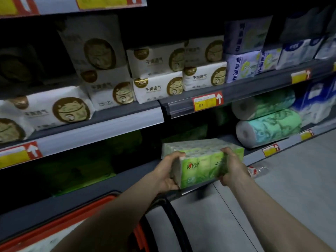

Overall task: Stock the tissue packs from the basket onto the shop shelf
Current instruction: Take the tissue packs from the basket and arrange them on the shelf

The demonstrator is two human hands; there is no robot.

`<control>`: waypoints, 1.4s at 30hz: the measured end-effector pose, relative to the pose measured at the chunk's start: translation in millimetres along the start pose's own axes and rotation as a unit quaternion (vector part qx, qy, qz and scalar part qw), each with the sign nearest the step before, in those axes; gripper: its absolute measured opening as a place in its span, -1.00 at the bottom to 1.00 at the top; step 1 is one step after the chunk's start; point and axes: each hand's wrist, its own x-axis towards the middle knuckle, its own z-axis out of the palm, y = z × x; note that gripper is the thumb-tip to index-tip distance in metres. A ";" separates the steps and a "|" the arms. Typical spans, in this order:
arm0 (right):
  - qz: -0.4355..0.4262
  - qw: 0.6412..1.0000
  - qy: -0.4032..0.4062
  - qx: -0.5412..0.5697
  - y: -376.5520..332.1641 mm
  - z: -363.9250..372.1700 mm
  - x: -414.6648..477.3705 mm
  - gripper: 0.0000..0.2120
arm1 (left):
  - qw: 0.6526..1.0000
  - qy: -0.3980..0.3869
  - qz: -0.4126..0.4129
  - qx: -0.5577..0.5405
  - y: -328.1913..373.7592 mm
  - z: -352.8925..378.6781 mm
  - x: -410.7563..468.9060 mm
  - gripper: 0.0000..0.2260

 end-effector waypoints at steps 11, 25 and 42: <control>-0.109 0.990 0.069 -0.049 11.4 23.2 29.9 0.05 | 0.997 -0.014 -0.028 -0.072 -9.1 4.2 77.9 -0.74; 0.031 0.996 -0.037 -0.079 23.3 24.1 32.4 -0.30 | 0.997 0.054 -0.050 -0.036 -18.0 -22.8 90.7 -0.80; 0.049 0.978 -0.202 -0.032 31.6 66.8 24.5 -0.58 | 0.979 0.076 0.008 -0.191 2.9 -17.9 127.1 -0.93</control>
